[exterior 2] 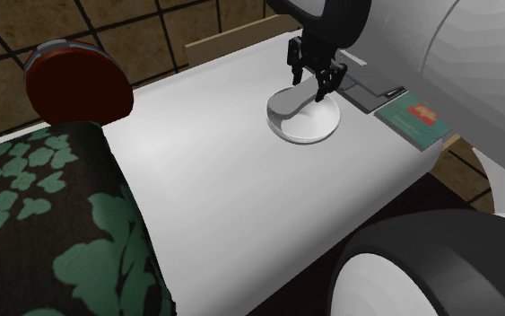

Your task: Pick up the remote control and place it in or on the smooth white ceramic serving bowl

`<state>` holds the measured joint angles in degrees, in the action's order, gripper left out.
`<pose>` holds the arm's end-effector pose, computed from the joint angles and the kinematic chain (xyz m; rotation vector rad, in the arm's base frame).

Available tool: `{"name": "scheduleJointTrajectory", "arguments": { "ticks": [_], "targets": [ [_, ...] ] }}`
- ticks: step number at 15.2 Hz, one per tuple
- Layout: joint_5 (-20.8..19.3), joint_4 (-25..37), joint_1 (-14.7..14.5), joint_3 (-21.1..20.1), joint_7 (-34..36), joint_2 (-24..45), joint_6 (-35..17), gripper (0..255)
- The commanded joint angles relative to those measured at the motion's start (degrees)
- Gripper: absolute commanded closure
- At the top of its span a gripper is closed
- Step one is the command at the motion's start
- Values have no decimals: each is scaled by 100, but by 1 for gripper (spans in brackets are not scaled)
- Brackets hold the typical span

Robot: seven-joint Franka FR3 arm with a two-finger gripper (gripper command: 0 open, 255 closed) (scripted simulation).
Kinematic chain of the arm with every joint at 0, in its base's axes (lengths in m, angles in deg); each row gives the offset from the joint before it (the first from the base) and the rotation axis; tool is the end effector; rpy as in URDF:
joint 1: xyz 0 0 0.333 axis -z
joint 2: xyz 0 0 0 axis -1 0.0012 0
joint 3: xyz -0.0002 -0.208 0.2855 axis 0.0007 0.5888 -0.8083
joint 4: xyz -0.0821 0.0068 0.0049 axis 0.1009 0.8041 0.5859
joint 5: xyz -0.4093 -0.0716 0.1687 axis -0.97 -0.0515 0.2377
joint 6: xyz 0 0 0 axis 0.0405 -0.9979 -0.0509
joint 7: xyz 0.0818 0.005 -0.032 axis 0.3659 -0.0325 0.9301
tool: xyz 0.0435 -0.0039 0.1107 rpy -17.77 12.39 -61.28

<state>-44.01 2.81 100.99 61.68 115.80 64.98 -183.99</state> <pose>0.7689 0.0750 0.4817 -2.9085 1.1371 0.0032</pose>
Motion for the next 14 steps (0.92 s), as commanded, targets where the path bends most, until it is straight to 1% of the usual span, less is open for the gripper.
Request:
{"name": "scheduleJointTrajectory", "arguments": {
  "ticks": [1,9,14],
  "targets": [
    [0,-170,19,2,7,-14,-160,255],
    [-41,-676,57,29,41,57,-727,255],
    [-42,-676,57,28,41,57,-727,255]
  ]
}}
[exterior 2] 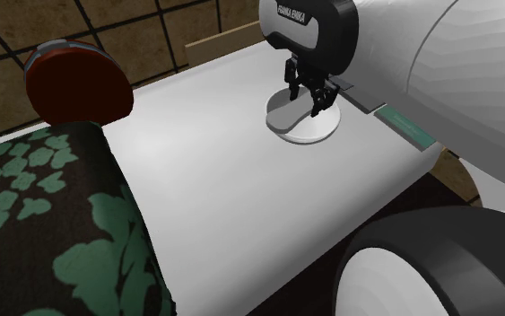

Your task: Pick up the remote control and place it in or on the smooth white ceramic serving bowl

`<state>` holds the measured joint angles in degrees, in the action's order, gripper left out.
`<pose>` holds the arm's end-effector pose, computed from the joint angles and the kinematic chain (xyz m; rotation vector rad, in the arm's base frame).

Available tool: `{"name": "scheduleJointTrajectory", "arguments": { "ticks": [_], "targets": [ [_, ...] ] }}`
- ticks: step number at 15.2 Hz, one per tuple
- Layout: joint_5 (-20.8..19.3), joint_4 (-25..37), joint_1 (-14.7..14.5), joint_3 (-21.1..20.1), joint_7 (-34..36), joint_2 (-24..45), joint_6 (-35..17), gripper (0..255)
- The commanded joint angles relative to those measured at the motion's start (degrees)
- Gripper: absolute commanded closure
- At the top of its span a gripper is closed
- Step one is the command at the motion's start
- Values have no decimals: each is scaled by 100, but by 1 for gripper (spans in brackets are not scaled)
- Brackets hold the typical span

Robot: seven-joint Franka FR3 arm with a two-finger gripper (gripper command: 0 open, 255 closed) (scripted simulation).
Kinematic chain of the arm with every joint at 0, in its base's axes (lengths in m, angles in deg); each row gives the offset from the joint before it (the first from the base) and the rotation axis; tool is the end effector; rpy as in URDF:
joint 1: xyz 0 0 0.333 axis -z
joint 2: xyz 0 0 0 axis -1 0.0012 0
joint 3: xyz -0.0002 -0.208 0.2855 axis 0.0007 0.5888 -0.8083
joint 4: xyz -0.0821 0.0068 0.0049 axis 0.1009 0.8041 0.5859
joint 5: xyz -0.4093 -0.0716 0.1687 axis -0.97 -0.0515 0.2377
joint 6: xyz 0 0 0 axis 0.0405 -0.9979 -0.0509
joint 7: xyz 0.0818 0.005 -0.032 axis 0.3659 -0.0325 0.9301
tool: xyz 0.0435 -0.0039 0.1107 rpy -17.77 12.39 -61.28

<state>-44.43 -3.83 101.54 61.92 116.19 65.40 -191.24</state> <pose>0.7667 0.0758 0.4261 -2.9075 1.1345 -0.0044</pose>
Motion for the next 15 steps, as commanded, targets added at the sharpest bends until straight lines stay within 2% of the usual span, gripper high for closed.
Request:
{"name": "scheduleJointTrajectory", "arguments": {
  "ticks": [1,3,4,9,13,15],
  "targets": [
    [0,-12,2,4,2,15,-2,255],
    [0,-12,2,3,2,15,-2,255],
    [0,-17,4,4,2,14,-6,0],
    [0,-12,2,3,2,15,-2,0],
    [49,599,-38,-26,-46,-68,681,0],
    [49,598,-38,-26,-46,-69,680,0]
  ]
}}
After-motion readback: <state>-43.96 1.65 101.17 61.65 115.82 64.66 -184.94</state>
